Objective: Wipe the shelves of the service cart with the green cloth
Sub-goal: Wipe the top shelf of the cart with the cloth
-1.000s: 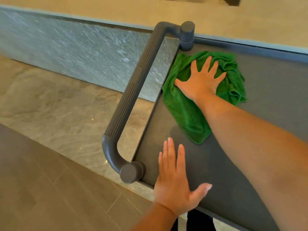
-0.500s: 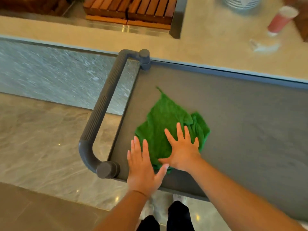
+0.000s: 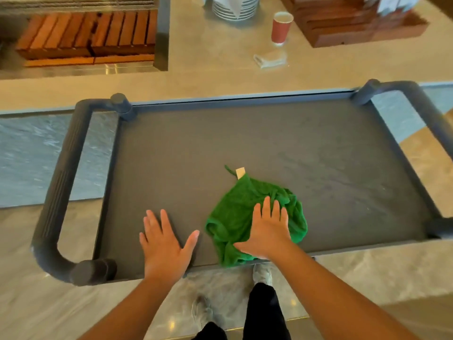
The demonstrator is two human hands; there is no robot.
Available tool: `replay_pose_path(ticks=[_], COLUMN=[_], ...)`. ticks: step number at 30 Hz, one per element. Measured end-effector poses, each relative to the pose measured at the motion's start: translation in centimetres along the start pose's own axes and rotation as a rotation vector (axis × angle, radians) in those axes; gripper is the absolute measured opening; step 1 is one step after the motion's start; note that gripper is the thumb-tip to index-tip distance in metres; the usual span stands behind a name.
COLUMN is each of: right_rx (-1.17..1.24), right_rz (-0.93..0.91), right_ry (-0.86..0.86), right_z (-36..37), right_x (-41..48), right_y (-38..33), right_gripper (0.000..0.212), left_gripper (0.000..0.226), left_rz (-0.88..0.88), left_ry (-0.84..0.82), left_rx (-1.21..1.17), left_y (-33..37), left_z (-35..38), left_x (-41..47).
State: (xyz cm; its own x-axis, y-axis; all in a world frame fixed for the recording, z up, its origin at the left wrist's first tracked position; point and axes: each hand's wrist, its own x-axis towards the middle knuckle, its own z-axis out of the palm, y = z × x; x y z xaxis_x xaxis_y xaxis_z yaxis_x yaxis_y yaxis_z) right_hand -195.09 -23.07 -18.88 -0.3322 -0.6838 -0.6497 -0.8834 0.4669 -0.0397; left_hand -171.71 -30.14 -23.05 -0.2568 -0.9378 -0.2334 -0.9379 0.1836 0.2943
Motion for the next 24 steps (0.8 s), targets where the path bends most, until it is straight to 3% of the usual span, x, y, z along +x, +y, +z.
replay_pose_path(ticks=[6,11,16,21,24], right_rx=[0.061,0.194,0.229,0.198,0.15], right_rz=[-0.138,-0.01,0.14,0.219,0.157], right_ry=[0.16,0.161,0.236,0.298,0.297], right_z=[0.7,-0.3,-2.4,-4.1,-3.8], right_x=[3.0,5.1,7.5,10.1,9.8], right_y=[-2.5,2.0,7.3,10.6,10.8], right_gripper=[0.1,0.115,0.117,0.116,0.118], left_gripper=[0.107,0.106,0.102,0.101,0.102], left_rz=[0.064,-0.121,-0.012,-0.033,-0.031], left_ry=[-0.017,0.021,0.048,0.063,0.064], left_rx=[-0.353,-0.499,-0.137,-0.01,0.057], left_y=[11.5,10.6,8.8,9.5,9.8], left_z=[0.9,1.0,2.2,2.7,2.8], left_x=[2.8,7.8,8.1,8.3,8.3])
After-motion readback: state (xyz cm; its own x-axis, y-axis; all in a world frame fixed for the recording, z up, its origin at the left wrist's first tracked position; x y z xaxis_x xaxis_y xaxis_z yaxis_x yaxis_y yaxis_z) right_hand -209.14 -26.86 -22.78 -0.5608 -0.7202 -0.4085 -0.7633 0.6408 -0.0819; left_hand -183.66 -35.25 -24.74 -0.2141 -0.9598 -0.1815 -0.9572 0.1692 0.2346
